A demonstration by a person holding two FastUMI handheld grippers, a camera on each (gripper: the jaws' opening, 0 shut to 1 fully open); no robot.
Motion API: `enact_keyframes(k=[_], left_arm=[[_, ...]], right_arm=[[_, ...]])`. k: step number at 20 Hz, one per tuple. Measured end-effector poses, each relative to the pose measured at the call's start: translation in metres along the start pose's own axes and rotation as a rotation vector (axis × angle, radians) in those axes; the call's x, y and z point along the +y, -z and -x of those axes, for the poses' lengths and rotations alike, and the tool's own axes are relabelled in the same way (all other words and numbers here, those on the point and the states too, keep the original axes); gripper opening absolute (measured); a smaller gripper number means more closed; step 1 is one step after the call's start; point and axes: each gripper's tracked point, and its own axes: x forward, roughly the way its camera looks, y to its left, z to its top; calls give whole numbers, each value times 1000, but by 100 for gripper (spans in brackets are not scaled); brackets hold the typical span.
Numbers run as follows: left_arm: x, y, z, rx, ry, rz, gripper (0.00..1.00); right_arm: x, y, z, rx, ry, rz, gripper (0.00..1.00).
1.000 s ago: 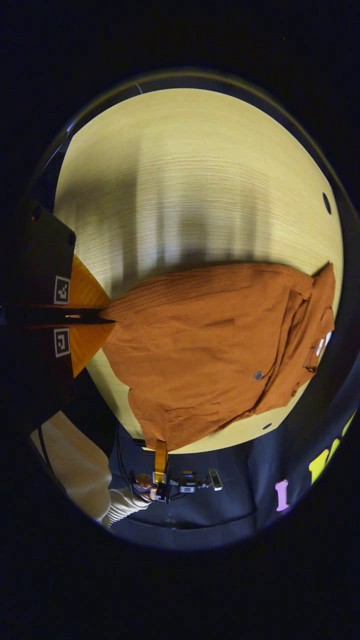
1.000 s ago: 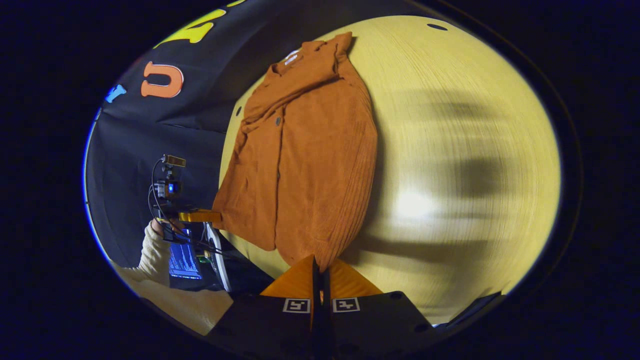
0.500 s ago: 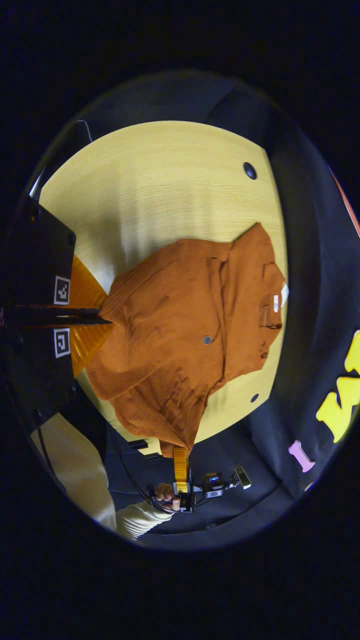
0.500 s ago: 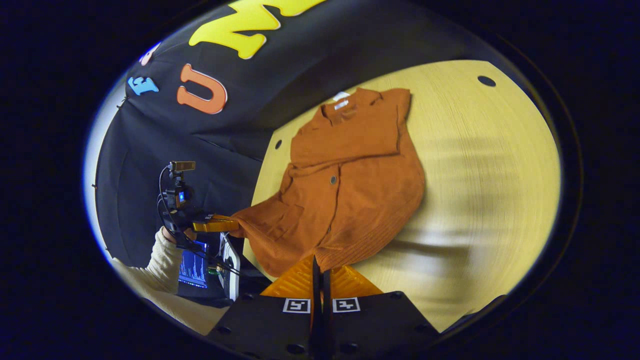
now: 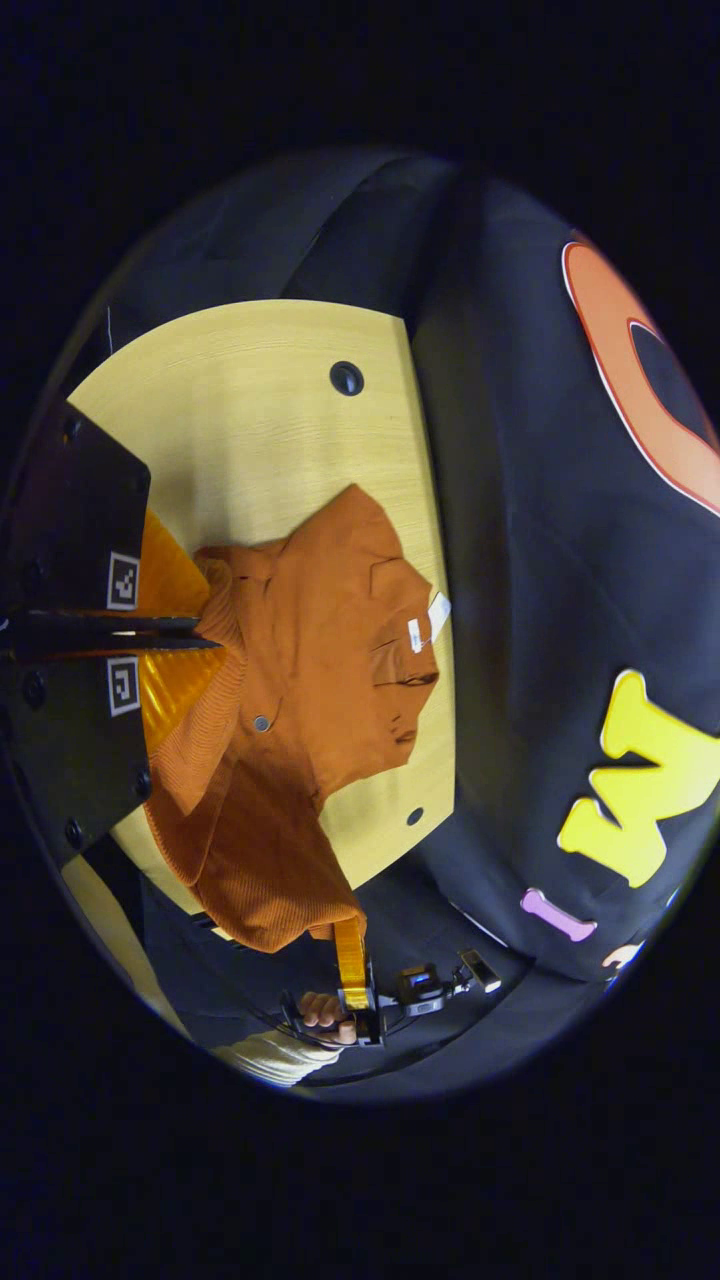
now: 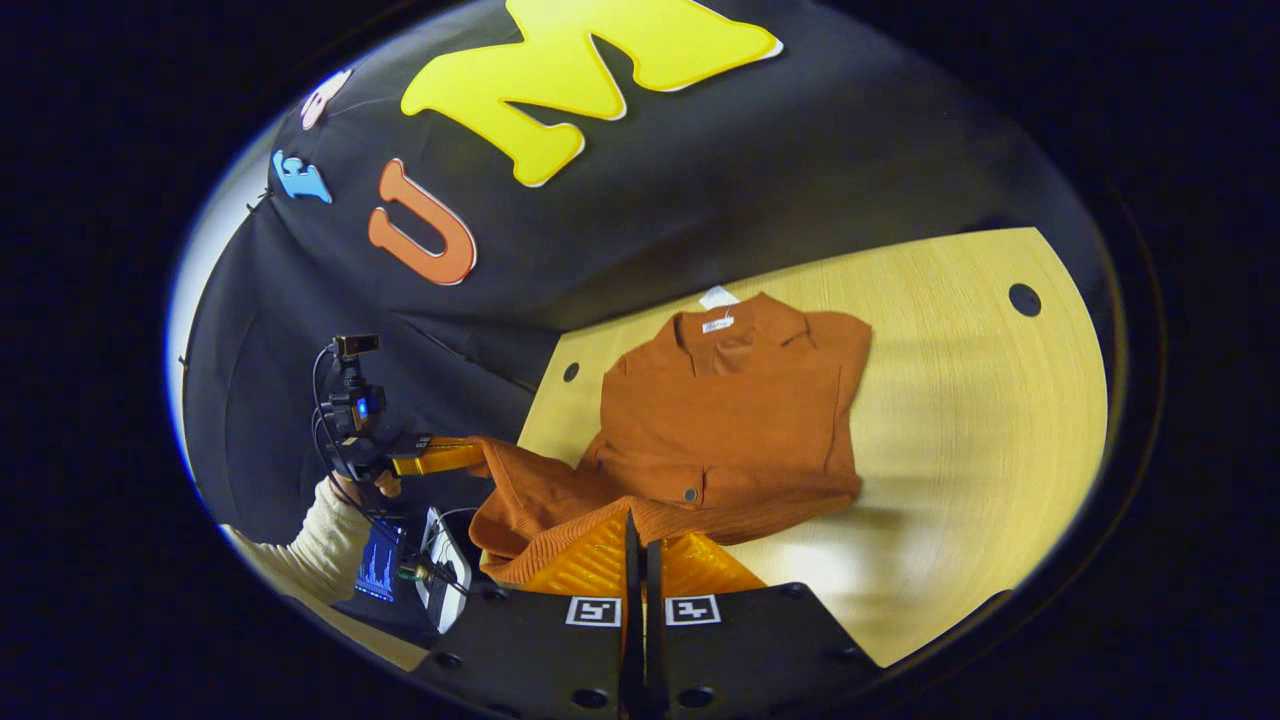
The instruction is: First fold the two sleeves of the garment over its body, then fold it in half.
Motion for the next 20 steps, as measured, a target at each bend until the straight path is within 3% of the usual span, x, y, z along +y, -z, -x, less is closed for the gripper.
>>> enact_keyframes(k=[6,12,20], left_arm=[[37,-64,-41,-84,-24,36,3],[64,-121,-103,-181,-37,73,3],[118,-123,-178,-223,-36,278,3]], right_arm=[[-22,-70,-39,-95,51,-40,1],[-66,-129,-85,-172,75,-174,1],[-130,-145,-144,-190,93,-327,1]])
